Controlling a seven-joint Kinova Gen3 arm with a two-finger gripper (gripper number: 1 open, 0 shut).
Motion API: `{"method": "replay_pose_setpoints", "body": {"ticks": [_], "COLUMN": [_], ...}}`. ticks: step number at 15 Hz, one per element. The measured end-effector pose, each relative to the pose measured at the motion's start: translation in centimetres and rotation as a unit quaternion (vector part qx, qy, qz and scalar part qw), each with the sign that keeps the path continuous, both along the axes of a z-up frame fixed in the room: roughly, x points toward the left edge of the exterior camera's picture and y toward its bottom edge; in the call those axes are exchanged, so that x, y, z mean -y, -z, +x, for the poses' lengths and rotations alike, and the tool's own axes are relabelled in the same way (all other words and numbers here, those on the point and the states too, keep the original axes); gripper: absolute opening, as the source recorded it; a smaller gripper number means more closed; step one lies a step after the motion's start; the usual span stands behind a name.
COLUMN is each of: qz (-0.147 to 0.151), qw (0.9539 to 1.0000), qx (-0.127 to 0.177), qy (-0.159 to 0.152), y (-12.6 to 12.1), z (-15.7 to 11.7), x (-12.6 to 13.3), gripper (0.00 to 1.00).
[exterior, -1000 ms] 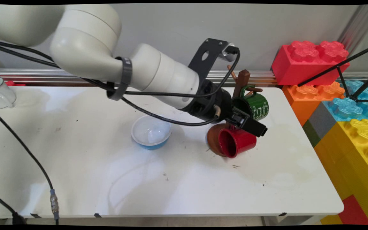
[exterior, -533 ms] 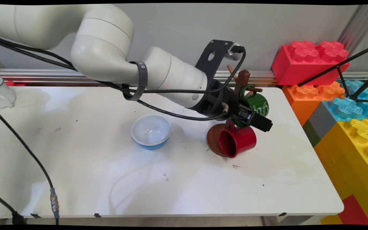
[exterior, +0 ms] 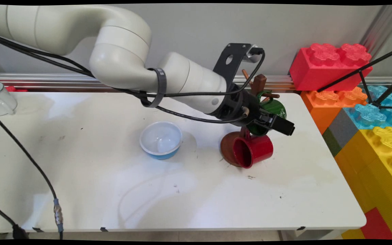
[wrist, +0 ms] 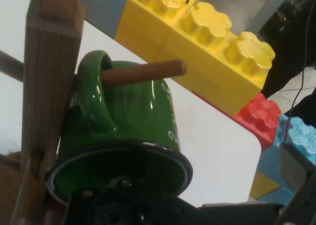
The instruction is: Pick up the green mug from the rack, then place the picked object on the table
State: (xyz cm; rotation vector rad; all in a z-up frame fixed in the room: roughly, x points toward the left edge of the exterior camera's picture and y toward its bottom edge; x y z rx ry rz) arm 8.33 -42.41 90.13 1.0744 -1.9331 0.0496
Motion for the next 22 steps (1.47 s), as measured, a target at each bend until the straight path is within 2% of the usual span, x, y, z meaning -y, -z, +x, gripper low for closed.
{"method": "replay_pose_setpoints", "body": {"ticks": [10, 11, 22], "qz": [0.008, 0.008, 0.01], "qw": [0.9998, 0.9998, 0.9996], "qx": [-0.012, -0.014, -0.015], "qy": [-0.011, -0.012, -0.021], "y": [0.5, 0.4, 0.4], "z": [0.1, 0.1, 0.9], "x": [0.7, 0.7, 0.9], "gripper": [1.0, 0.0, 0.0]}}
